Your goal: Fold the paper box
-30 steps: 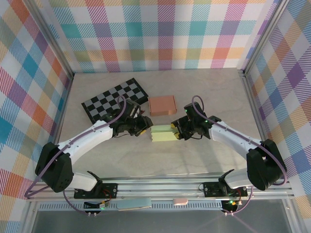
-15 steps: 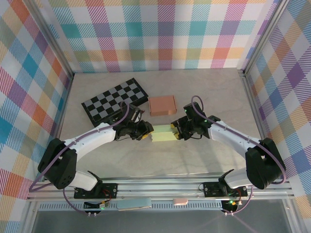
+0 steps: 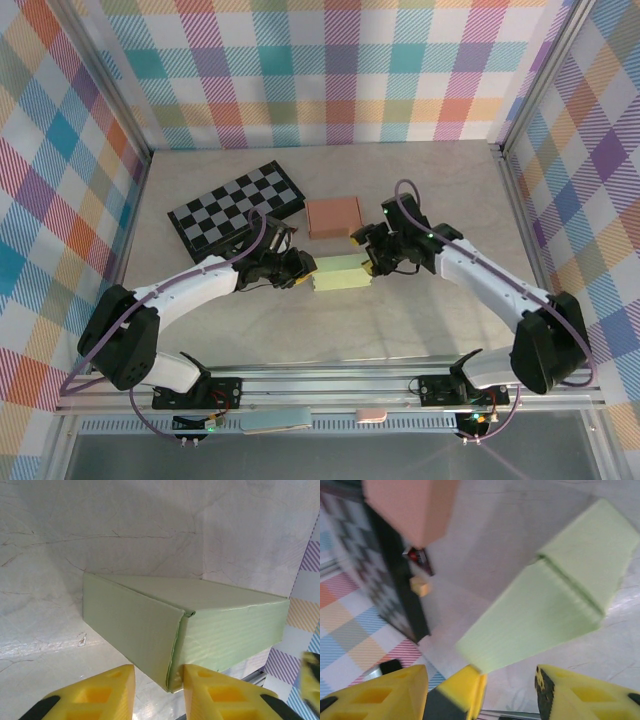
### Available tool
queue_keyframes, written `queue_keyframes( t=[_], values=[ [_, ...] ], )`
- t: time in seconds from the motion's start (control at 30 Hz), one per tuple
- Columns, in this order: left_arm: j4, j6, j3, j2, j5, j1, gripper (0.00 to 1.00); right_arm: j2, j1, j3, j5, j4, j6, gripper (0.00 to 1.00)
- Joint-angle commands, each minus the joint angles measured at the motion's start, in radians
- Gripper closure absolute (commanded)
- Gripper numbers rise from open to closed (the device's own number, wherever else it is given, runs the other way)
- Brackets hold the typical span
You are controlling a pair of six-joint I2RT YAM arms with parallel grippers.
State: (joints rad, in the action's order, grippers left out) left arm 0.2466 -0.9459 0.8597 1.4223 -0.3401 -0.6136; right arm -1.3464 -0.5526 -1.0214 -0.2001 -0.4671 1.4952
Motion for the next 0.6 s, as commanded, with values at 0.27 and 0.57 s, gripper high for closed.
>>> queue_keyframes(
  t=[0.27, 0.57],
  values=[
    [0.054, 0.015, -0.015, 0.02, 0.012, -0.003, 0.71, 0.051, 0.034, 0.139, -0.007, 0.012, 0.073, 0.5],
    [0.057, 0.015, -0.016, 0.017, 0.01, -0.003, 0.71, 0.02, 0.037, 0.204, -0.027, 0.021, 0.118, 0.55]
  ],
)
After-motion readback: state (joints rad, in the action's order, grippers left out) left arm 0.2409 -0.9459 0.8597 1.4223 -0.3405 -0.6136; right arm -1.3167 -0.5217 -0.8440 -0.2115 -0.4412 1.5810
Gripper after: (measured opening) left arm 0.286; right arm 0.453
